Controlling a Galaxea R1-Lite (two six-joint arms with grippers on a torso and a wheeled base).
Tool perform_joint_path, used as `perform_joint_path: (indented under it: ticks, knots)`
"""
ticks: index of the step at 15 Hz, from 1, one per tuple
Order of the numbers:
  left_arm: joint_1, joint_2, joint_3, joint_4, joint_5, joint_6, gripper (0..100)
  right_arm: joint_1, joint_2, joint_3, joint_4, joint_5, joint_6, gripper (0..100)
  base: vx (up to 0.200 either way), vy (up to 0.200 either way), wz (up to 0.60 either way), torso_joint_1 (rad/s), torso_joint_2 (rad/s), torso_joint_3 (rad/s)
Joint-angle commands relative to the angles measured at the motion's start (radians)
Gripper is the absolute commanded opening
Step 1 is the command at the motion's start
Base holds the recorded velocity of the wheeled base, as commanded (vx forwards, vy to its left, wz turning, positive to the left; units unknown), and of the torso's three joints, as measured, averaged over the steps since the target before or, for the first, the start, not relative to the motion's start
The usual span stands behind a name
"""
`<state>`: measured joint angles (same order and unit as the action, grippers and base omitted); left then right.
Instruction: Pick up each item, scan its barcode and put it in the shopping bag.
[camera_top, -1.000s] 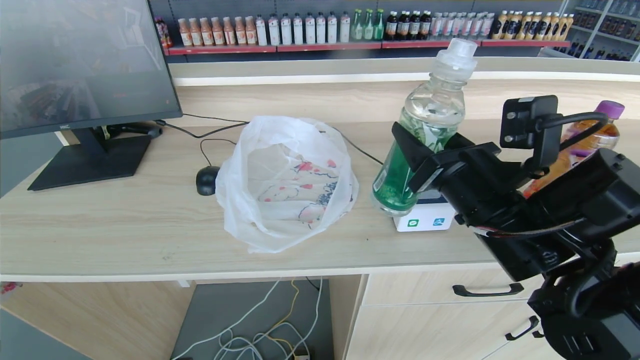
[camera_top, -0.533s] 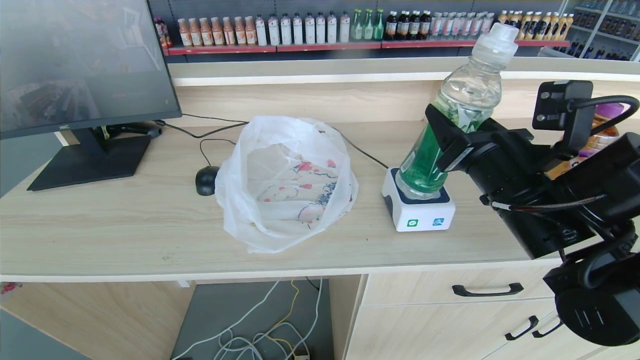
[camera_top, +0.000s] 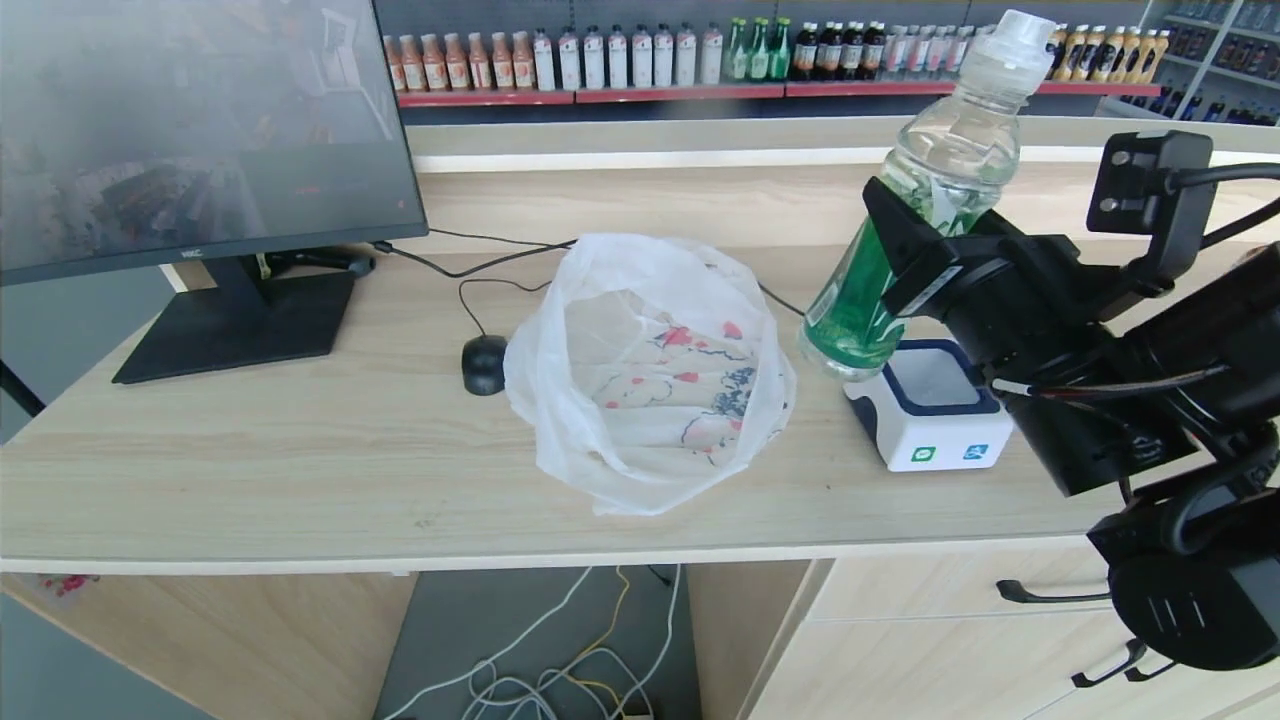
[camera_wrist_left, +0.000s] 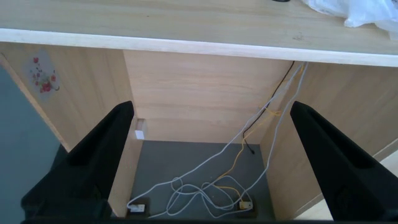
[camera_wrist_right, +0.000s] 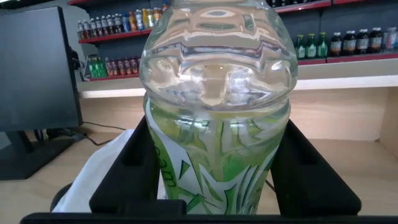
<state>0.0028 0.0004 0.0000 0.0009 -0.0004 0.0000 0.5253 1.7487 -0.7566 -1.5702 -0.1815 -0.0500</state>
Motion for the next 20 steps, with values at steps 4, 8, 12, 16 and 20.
perform_joint_path:
  ticks: [4, 8, 12, 16, 20]
  knots:
    - [0.0, 0.0, 0.0, 0.001, 0.0, 0.0, 100, -0.001, 0.003, 0.011, -0.001, 0.0, -0.002, 0, 0.0, 0.1, 0.0, 0.001, 0.01, 0.001]
    - [0.0, 0.0, 0.0, 0.001, 0.0, 0.0, 100, -0.001, 0.02, 0.003, -0.001, 0.0, 0.001, 0, 0.0, 0.0, 0.0, 0.0, 0.0, 0.0]
    - [0.0, 0.0, 0.0, 0.001, 0.0, 0.0, 100, -0.001, 0.052, -0.036, -0.001, 0.0, -0.001, 0, 0.0, 0.0, 0.0, 0.0, 0.0, 0.0]
    - [0.0, 0.0, 0.0, 0.001, 0.0, 0.0, 100, 0.009, 0.132, -0.102, -0.001, 0.002, -0.001, 0, 0.0, 0.0, 0.0, 0.0, 0.0, 0.0]
    - [0.0, 0.0, 0.0, 0.001, 0.0, 0.0, 100, 0.018, 0.222, -0.193, -0.001, 0.023, -0.008, 0, 0.0, 0.0, 0.0, 0.0, 0.0, 0.0]
